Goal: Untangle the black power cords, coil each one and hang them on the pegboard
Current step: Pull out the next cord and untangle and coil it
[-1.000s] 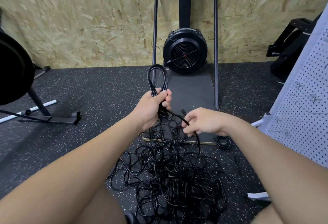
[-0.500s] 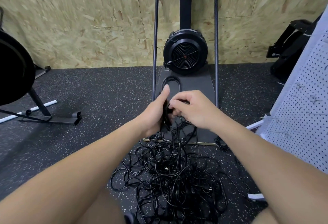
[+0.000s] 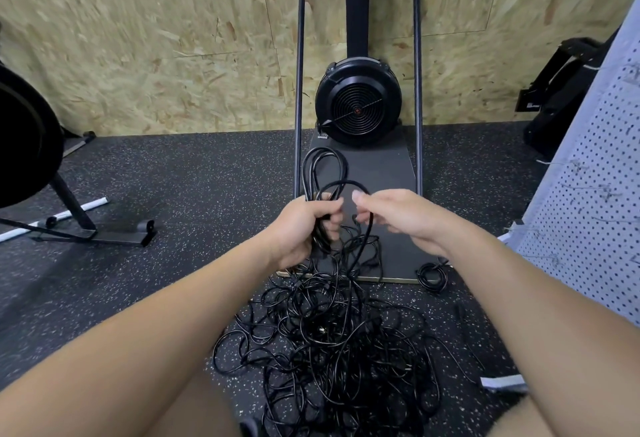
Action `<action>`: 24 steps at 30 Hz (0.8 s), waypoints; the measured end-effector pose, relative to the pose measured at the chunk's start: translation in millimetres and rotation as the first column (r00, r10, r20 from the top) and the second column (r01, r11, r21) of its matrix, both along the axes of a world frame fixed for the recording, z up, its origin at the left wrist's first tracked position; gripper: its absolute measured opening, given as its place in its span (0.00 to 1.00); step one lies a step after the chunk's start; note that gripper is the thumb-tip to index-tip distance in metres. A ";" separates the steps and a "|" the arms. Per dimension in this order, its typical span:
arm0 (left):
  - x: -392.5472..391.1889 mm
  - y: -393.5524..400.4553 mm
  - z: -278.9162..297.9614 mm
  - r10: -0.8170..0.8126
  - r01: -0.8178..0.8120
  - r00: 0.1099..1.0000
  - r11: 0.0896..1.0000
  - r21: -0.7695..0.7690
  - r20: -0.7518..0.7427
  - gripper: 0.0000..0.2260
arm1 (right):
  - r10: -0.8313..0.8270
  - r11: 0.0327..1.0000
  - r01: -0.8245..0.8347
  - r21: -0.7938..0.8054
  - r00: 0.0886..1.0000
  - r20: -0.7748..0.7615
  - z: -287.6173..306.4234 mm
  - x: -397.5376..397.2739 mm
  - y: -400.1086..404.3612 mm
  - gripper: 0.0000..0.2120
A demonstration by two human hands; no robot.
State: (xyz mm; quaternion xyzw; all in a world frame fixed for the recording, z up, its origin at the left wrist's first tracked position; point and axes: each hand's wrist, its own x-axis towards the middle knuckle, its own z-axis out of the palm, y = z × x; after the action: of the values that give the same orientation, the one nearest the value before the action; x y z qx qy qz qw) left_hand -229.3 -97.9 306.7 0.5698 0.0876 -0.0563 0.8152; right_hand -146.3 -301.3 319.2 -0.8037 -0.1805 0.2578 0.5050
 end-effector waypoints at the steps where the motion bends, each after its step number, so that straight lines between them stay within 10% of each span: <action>1: 1.2 1.5 -0.8 0.024 -0.024 1.000 0.999 -0.026 -0.008 0.06 | 0.057 0.998 -0.057 -0.038 0.998 0.010 -4.0 0.9 -2.2 0.23; 6: 2.8 6.1 1.0 0.074 -0.074 0.997 0.997 0.002 -0.003 0.08 | 0.126 0.990 -0.128 -0.051 0.991 -0.040 -11.1 -3.3 -0.3 0.12; 13: 1.9 13.6 -4.6 0.023 -0.043 0.997 0.954 0.296 0.070 0.04 | -0.120 0.943 0.091 0.320 0.990 0.074 18.2 -13.4 14.3 0.10; 24: -10.0 -4.7 4.1 -0.279 0.269 0.960 0.939 0.213 0.015 0.18 | -0.344 0.874 0.275 0.400 0.933 0.108 24.6 -18.5 18.7 0.12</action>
State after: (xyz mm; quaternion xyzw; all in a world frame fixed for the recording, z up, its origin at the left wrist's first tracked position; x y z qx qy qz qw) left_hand -239.4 -102.6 310.8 0.6599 -0.0052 -0.1470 0.7368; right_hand -164.9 -282.5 343.8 -0.7291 -0.1393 0.0618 0.6672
